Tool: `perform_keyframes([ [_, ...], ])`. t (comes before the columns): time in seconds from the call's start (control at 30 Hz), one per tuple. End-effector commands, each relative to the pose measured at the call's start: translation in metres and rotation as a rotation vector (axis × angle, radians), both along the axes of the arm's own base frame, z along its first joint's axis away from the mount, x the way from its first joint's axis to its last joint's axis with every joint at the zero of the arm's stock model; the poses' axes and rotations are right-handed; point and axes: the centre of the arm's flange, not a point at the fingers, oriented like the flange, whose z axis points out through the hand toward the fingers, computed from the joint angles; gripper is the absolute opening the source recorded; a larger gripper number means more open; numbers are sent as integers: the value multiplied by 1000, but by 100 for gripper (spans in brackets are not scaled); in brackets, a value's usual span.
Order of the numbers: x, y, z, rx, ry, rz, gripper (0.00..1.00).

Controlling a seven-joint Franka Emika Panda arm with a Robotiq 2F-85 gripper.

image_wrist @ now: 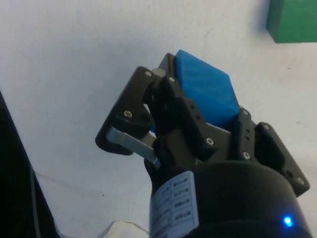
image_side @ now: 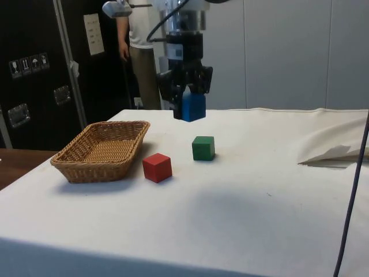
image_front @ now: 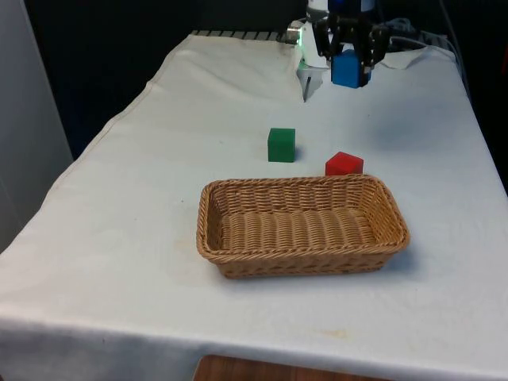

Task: Pick up the blue cube and place it into the basket.

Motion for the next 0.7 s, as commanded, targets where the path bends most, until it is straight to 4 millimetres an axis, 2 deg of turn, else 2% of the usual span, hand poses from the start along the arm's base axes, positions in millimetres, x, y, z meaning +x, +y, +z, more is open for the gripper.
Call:
perform_keyframes([
  [0.0,2,0,2,9,2,12,0],
  [0.4,16,-1,1,-2,-10,89,0],
  [0.67,34,-1,2,6,-15,144,0],
])
